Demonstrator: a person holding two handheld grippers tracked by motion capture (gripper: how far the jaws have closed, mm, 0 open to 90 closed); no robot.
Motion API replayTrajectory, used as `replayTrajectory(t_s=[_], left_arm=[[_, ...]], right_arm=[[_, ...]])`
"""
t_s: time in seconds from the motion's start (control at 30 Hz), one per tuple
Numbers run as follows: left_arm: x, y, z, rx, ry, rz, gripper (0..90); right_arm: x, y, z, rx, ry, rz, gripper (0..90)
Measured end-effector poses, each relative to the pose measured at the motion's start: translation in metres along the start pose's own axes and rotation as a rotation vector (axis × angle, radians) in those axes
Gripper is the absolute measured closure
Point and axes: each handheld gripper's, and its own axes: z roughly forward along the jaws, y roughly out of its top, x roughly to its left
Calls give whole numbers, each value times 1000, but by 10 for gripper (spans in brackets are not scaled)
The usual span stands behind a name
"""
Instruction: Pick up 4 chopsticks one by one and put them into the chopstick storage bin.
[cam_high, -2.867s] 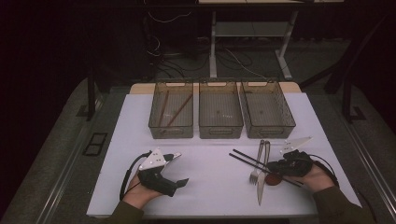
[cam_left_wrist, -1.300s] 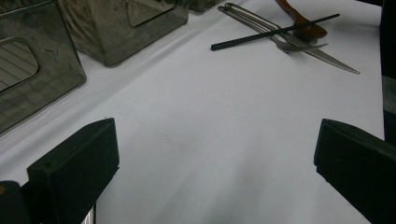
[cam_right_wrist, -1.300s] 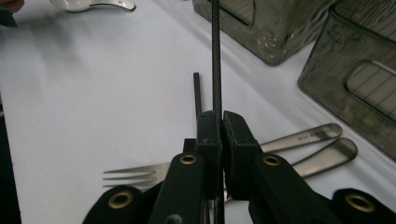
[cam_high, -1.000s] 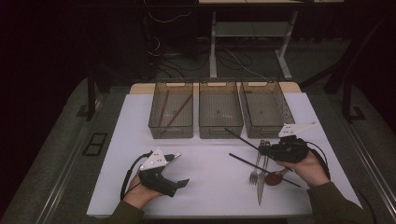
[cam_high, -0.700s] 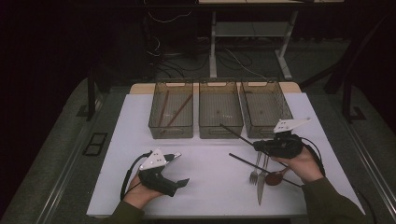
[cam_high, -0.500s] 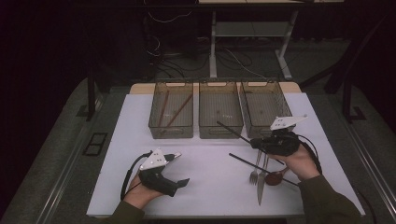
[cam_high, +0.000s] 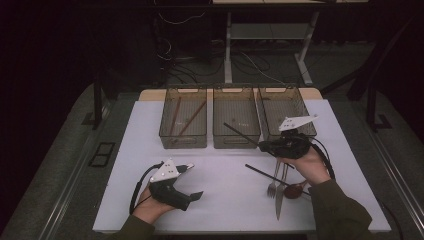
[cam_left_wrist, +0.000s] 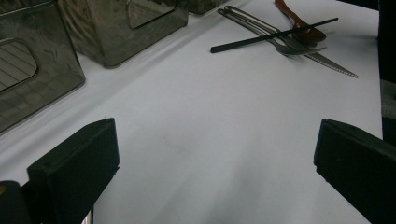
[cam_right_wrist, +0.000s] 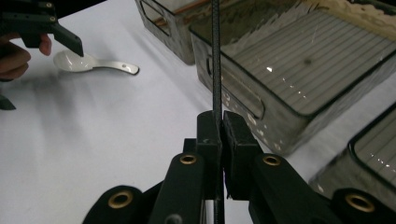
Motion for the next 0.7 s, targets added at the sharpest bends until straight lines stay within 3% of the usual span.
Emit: replayTrajectory(t_s=[0.7], left_arm=[[-3,2,3,-2,-4,10,0]], right_arm=[[8,49,35,12,-18,-26,853]])
